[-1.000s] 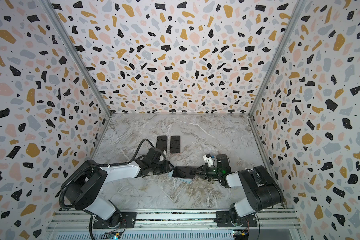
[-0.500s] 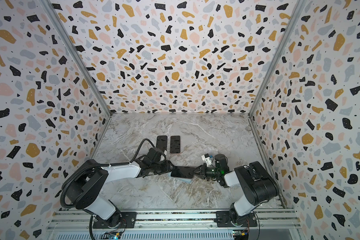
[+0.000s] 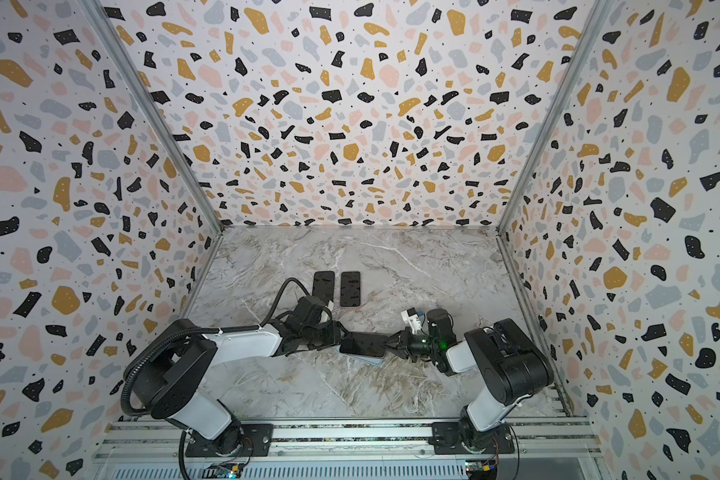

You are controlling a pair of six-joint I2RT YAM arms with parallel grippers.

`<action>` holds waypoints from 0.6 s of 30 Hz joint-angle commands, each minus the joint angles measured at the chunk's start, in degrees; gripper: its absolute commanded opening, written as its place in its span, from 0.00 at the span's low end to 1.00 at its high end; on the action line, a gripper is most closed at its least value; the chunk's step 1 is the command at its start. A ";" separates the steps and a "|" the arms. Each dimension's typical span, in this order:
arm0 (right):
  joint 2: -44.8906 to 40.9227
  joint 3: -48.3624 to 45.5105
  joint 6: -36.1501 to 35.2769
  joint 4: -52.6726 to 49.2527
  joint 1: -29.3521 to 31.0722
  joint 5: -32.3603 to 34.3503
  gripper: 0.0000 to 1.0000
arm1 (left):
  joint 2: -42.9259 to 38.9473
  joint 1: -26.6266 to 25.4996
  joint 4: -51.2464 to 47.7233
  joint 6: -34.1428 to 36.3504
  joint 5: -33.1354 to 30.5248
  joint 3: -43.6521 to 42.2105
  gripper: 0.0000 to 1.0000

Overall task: Put the phone into the phone case
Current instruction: 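Press the phone into the case with the right gripper while the left holds it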

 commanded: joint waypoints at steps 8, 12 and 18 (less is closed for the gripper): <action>2.96 0.19 1.90 -1.76 1.91 3.43 0.00 | 0.76 -1.07 3.46 -1.00 1.71 -1.50 0.53; 3.93 0.54 2.78 -0.95 2.42 3.70 0.00 | 0.72 -1.24 4.91 -1.36 1.99 -2.15 0.53; 5.05 1.10 3.67 -0.69 3.43 4.48 0.00 | 0.68 -1.33 5.58 -1.68 2.17 -2.45 0.53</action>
